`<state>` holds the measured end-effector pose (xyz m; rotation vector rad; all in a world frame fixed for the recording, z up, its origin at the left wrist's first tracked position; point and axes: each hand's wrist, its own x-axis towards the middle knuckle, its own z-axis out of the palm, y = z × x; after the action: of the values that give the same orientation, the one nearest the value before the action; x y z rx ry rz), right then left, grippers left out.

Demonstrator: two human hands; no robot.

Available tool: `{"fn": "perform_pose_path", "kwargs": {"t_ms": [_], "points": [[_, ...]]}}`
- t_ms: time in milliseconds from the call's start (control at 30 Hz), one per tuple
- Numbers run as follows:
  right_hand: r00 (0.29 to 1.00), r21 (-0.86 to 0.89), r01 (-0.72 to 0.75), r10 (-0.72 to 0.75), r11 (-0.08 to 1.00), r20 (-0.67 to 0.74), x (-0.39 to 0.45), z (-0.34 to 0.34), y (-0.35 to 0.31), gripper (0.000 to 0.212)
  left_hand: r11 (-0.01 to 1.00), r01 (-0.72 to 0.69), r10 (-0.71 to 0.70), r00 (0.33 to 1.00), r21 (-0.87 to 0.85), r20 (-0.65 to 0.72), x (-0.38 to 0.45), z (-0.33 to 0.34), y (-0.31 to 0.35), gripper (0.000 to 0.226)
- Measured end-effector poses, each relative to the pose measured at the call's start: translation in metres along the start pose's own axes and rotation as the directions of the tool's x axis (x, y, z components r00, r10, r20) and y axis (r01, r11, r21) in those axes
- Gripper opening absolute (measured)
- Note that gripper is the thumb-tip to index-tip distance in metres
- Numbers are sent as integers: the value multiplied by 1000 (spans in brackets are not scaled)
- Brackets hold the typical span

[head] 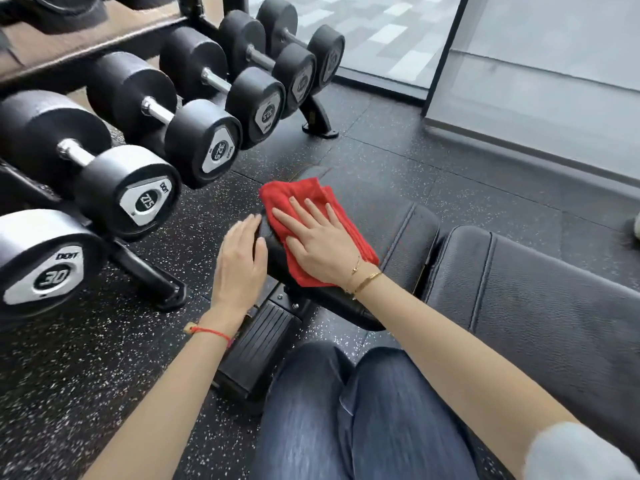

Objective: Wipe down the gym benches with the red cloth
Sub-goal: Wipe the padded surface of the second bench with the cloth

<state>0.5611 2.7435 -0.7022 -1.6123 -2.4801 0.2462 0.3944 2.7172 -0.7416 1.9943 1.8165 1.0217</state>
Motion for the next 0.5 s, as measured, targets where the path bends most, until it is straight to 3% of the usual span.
{"fn": "perform_pose_path", "kwargs": {"t_ms": [100,333,400,500], "points": [[999,-8,25,-26,1000,-26,-25,0,20,55,999,-14,13,1000,47,23,-3,1,1,46],[981,15,-194,194,981,-1,23,-17,52,55,985,34,-52,993,170,107,1,-5,10,50],[984,8,-179,179,984,11,25,-17,45,55,979,51,-74,991,199,112,3,-7,13,50],[999,-28,-40,40,999,0,-14,-11,37,56,959,65,-97,990,276,103,5,-7,18,51]]}}
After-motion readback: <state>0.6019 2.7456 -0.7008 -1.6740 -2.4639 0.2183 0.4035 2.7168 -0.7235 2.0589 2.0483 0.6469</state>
